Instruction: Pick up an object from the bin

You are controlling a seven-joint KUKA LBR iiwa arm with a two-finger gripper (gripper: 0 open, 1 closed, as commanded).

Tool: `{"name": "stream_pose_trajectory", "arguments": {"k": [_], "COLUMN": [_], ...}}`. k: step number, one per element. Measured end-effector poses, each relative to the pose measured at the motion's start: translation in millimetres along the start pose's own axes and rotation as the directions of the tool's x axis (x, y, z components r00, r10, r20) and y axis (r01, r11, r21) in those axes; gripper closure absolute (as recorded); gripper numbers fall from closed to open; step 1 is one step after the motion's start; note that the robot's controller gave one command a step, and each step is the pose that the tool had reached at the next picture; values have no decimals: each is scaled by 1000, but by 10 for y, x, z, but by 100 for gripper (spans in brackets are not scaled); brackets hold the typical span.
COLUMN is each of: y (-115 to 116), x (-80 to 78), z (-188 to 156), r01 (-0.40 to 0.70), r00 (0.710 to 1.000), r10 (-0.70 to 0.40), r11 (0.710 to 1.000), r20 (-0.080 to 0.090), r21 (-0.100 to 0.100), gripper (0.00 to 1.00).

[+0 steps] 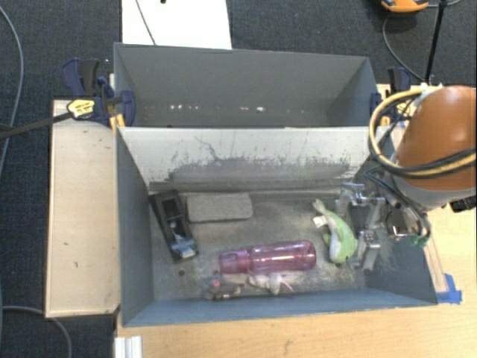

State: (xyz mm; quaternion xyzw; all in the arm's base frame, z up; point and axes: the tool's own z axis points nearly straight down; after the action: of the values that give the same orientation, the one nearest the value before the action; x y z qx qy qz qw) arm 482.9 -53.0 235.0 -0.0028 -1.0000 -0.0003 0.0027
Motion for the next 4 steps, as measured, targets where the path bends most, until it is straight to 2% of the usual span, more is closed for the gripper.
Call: {"name": "stream_pose_trajectory", "arguments": {"k": [1, 2, 3, 4], "y": [2, 5, -9, -7], "x": [-15, -23, -4, -66], "z": [-40, -23, 144, -111], "r01": [2, 3, 140, 179], "r00": [1000, 1000, 990, 984], "r10": [-2, -3, -140, -179], "r11": [1000, 1000, 990, 984], "r20": [9, 10, -9, 19], "r21": [1, 1, -3, 6], "gripper": [0, 0, 0, 0]}}
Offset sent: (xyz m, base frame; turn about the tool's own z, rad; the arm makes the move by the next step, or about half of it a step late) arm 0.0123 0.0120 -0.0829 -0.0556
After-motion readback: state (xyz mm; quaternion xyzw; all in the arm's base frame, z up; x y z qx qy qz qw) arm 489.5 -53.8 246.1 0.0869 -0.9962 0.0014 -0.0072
